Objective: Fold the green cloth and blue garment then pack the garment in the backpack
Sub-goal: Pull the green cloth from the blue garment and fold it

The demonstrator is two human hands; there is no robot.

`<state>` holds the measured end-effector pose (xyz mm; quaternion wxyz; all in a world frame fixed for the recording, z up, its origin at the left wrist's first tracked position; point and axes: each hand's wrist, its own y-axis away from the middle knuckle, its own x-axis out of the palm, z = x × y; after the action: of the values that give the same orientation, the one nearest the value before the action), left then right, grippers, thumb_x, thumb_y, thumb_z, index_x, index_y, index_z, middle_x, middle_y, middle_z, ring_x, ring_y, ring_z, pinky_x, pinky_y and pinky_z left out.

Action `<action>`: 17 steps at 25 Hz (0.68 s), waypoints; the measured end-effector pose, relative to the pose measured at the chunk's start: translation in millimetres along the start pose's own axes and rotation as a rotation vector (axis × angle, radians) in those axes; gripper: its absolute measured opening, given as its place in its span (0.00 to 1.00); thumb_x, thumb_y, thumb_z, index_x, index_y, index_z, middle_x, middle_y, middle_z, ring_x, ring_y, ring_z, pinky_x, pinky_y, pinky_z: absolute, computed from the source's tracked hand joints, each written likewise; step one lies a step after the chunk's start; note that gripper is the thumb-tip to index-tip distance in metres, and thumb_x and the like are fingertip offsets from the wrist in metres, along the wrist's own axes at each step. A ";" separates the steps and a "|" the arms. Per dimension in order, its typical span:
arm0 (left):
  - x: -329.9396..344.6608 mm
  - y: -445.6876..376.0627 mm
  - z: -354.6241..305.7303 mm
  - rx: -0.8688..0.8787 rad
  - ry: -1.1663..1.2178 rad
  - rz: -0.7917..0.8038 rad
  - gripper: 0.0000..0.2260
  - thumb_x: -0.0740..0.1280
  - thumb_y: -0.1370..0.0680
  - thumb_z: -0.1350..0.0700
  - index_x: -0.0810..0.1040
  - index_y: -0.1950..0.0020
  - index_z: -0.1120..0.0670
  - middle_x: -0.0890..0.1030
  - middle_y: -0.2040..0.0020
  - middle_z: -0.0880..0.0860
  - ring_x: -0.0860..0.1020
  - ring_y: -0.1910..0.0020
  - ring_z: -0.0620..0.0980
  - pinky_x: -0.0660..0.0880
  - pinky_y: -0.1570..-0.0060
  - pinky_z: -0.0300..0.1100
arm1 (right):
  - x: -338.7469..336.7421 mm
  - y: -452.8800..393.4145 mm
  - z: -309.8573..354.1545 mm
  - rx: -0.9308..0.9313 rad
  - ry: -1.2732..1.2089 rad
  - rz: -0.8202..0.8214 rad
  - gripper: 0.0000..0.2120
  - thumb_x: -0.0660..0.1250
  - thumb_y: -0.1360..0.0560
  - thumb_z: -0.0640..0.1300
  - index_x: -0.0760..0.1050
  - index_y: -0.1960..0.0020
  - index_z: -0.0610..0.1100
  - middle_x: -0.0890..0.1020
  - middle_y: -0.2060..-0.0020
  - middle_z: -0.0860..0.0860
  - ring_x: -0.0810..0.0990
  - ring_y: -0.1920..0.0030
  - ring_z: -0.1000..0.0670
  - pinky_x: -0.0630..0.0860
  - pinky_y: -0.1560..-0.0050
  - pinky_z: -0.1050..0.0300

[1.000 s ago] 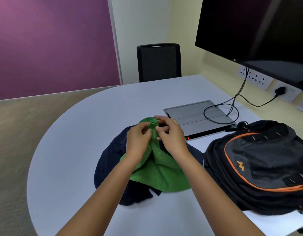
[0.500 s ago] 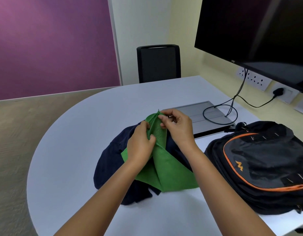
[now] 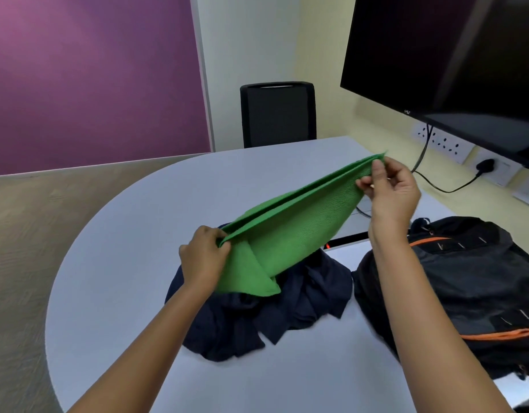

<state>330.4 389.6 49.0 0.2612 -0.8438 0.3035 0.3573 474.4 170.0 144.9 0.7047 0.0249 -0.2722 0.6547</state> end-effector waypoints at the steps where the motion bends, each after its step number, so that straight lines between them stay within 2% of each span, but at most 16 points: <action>1: -4.8 -4.7 3.1 0.007 0.009 -0.018 0.08 0.65 0.25 0.56 0.81 0.49 0.51 0.78 0.48 0.49 0.77 0.50 0.51 0.60 0.48 0.44 | -4.3 -4.1 2.2 -0.007 -0.010 -0.032 0.06 0.65 0.24 0.36 0.75 0.55 0.46 0.79 0.70 0.56 0.77 0.71 0.59 0.79 0.63 0.64; 3: -13.2 -13.6 9.2 0.058 0.059 -0.025 0.06 0.66 0.25 0.57 0.82 0.52 0.50 0.80 0.52 0.49 0.78 0.52 0.50 0.62 0.47 0.44 | -13.3 -11.1 4.7 -0.018 0.000 -0.066 0.06 0.65 0.24 0.37 0.75 0.55 0.47 0.77 0.67 0.54 0.77 0.70 0.59 0.79 0.63 0.64; 6: -31.9 -16.8 14.7 0.221 0.186 0.007 0.07 0.70 0.28 0.62 0.83 0.55 0.52 0.78 0.59 0.45 0.78 0.55 0.48 0.71 0.46 0.46 | -23.2 -17.0 4.1 -0.004 0.076 -0.068 0.05 0.65 0.23 0.38 0.74 0.54 0.47 0.76 0.64 0.53 0.76 0.71 0.60 0.77 0.66 0.65; 8: -56.8 -22.5 12.1 0.342 0.265 -0.135 0.08 0.70 0.29 0.65 0.83 0.55 0.53 0.76 0.61 0.39 0.75 0.57 0.39 0.71 0.51 0.37 | -29.1 -17.1 1.2 -0.007 0.113 -0.077 0.05 0.65 0.23 0.38 0.74 0.54 0.48 0.76 0.63 0.52 0.76 0.71 0.60 0.78 0.66 0.65; 10: -80.7 -38.1 10.7 0.428 0.229 -0.245 0.06 0.70 0.29 0.65 0.83 0.54 0.57 0.75 0.60 0.40 0.74 0.57 0.36 0.68 0.56 0.31 | -34.1 -19.3 -5.2 -0.006 0.130 -0.096 0.04 0.64 0.23 0.39 0.74 0.54 0.47 0.75 0.64 0.52 0.76 0.72 0.60 0.78 0.67 0.65; 11: -87.8 -47.0 13.5 0.442 0.138 -0.197 0.06 0.70 0.28 0.65 0.83 0.53 0.59 0.75 0.59 0.44 0.75 0.55 0.39 0.68 0.56 0.34 | -35.6 -20.7 -9.4 0.022 0.149 -0.103 0.04 0.64 0.23 0.39 0.73 0.54 0.46 0.75 0.64 0.51 0.76 0.73 0.60 0.78 0.69 0.65; 13: -89.6 -54.9 27.9 0.402 -0.064 0.002 0.05 0.71 0.29 0.65 0.82 0.54 0.61 0.77 0.58 0.53 0.77 0.54 0.54 0.66 0.57 0.38 | -39.5 -20.5 -18.9 0.122 0.188 -0.090 0.01 0.63 0.22 0.39 0.72 0.51 0.44 0.74 0.64 0.50 0.75 0.76 0.60 0.76 0.72 0.67; 14: -88.1 -56.3 36.4 0.382 -0.081 0.049 0.05 0.71 0.29 0.65 0.83 0.54 0.61 0.77 0.59 0.53 0.77 0.55 0.56 0.67 0.59 0.37 | -41.5 -21.0 -24.2 0.158 0.199 -0.084 0.01 0.63 0.22 0.39 0.72 0.50 0.43 0.74 0.64 0.50 0.74 0.77 0.60 0.76 0.72 0.67; 16: -91.0 -53.9 44.9 0.357 0.053 0.008 0.06 0.72 0.29 0.65 0.83 0.56 0.55 0.77 0.61 0.47 0.76 0.57 0.45 0.67 0.58 0.28 | -45.0 -18.9 -32.5 0.173 0.210 -0.091 0.02 0.63 0.22 0.40 0.72 0.53 0.45 0.74 0.64 0.50 0.74 0.78 0.60 0.75 0.74 0.68; 17: -95.8 -52.3 43.6 0.335 0.162 -0.026 0.10 0.71 0.29 0.66 0.83 0.58 0.50 0.78 0.61 0.44 0.75 0.59 0.39 0.68 0.58 0.25 | -47.0 -16.8 -34.1 0.158 0.223 -0.106 0.04 0.63 0.22 0.40 0.72 0.54 0.47 0.74 0.65 0.51 0.73 0.78 0.60 0.73 0.75 0.68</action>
<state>293.9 485.0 107.1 0.3770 -0.8185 0.3680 0.2292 502.4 138.2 101.8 0.7601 0.0216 -0.1382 0.6346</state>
